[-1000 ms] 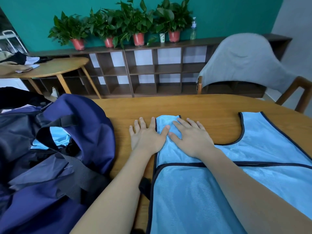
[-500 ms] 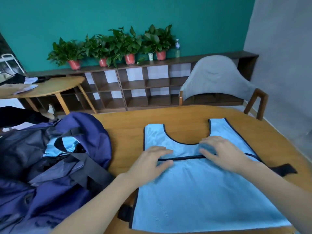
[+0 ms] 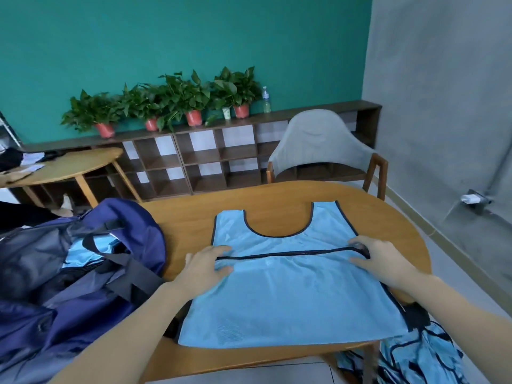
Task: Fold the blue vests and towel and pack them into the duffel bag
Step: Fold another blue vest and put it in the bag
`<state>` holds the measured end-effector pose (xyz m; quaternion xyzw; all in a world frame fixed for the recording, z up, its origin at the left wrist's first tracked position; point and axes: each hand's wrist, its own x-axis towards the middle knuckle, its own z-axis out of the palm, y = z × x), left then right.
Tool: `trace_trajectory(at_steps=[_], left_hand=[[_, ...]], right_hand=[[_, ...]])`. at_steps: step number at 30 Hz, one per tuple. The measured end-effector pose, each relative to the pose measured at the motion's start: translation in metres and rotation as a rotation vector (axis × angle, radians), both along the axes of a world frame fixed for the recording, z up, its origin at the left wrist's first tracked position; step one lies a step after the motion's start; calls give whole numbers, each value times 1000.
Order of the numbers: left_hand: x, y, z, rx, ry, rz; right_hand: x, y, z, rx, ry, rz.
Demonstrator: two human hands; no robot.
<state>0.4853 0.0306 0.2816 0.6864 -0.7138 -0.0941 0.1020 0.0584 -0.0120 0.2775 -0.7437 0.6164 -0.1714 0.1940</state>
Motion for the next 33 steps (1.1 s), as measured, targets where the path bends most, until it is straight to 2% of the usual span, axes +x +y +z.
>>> trace_trajectory(at_steps=[4, 7, 9, 13, 15, 18, 22, 24, 28, 33], left_hand=[[7, -7, 17, 88, 224, 26], [15, -2, 23, 143, 296, 7], [21, -1, 33, 79, 333, 24], [28, -14, 72, -87, 553, 52], [28, -31, 85, -172, 511, 81], [26, -61, 76, -226, 419, 164], [19, -75, 33, 21, 435, 253], [17, -72, 14, 35, 406, 272], [16, -65, 6, -151, 464, 331], [12, -58, 27, -336, 542, 300]], right_hand=[[-3, 5, 3, -31, -159, -77], [-5, 10, 20, -59, -230, -62], [-6, 10, 35, -62, -280, -48], [-8, -15, 67, -125, -402, -75], [-6, -38, 76, -160, -447, -115], [4, -73, 64, -155, -410, -169], [12, -91, 19, 51, -290, -150], [10, -88, 3, 75, -251, -157], [5, -84, 0, 1, -273, -155], [6, -79, 30, -155, -372, -173]])
